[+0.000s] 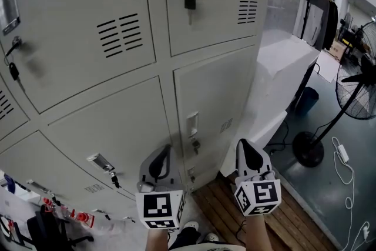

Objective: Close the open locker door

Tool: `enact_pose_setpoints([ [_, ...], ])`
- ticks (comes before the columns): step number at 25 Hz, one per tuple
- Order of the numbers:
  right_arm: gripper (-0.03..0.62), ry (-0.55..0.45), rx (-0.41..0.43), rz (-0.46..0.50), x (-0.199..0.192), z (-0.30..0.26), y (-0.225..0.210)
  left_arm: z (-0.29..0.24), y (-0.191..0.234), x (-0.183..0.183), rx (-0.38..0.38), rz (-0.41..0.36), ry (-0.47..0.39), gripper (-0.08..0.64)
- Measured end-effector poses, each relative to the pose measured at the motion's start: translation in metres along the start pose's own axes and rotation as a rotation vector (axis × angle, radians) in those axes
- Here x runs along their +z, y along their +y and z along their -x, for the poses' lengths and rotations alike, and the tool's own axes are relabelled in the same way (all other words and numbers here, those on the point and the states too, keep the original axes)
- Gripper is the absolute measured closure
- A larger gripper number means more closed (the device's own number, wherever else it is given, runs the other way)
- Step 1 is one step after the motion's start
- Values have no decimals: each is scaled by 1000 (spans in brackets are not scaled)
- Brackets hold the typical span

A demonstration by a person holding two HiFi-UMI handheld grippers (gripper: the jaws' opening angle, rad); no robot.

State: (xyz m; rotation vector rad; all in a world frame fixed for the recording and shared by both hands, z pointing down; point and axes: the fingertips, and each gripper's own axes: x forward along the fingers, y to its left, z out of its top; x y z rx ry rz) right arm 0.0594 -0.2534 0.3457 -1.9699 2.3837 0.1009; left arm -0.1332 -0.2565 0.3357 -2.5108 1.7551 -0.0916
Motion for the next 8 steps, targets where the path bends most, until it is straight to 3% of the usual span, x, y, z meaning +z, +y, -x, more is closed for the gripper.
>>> enact_pose_setpoints([
  [8, 574, 2, -7, 1, 0, -1, -1, -2, -1, -2, -11, -4, 9, 557],
])
